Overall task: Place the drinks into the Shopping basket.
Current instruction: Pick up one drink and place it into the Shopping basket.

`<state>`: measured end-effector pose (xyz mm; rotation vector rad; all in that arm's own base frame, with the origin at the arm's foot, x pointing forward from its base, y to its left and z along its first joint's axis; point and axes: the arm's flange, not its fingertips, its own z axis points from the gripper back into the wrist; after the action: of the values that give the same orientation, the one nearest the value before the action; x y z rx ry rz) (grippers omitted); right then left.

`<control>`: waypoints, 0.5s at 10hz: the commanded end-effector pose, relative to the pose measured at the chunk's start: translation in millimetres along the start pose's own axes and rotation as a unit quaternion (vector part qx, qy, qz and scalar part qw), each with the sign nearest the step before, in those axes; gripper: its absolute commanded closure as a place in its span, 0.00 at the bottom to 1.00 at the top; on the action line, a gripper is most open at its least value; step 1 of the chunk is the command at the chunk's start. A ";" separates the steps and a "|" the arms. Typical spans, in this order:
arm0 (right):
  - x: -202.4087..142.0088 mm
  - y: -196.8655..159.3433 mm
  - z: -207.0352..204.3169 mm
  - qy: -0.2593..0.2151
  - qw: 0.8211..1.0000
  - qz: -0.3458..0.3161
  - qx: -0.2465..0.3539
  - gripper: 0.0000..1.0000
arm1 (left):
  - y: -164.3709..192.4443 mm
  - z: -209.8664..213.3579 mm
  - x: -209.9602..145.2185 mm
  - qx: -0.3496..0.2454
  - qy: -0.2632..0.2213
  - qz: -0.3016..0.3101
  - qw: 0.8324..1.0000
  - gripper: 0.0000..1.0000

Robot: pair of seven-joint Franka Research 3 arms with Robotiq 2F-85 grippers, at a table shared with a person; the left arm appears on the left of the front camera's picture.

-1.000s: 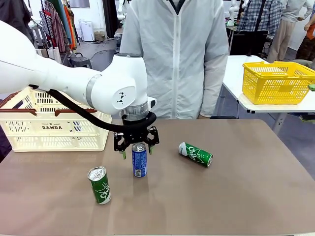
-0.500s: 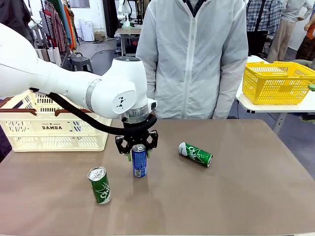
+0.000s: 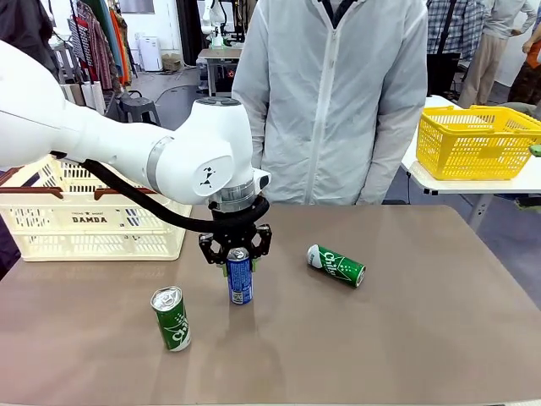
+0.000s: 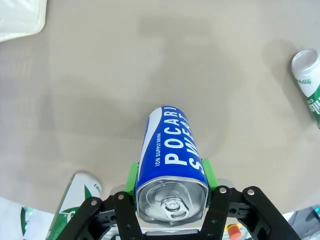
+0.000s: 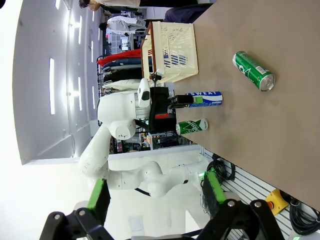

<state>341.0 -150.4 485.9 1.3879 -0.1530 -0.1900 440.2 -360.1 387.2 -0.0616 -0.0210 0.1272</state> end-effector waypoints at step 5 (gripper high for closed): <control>-1.1 4.2 1.4 0.004 1.000 -0.008 -0.003 0.00 | 117.6 202.5 35.0 -0.065 -0.058 -0.086 0.993 1.00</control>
<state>341.0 -150.6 485.8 1.3880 -0.1530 -0.1906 451.4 -256.6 542.1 -0.1484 -0.1321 0.0042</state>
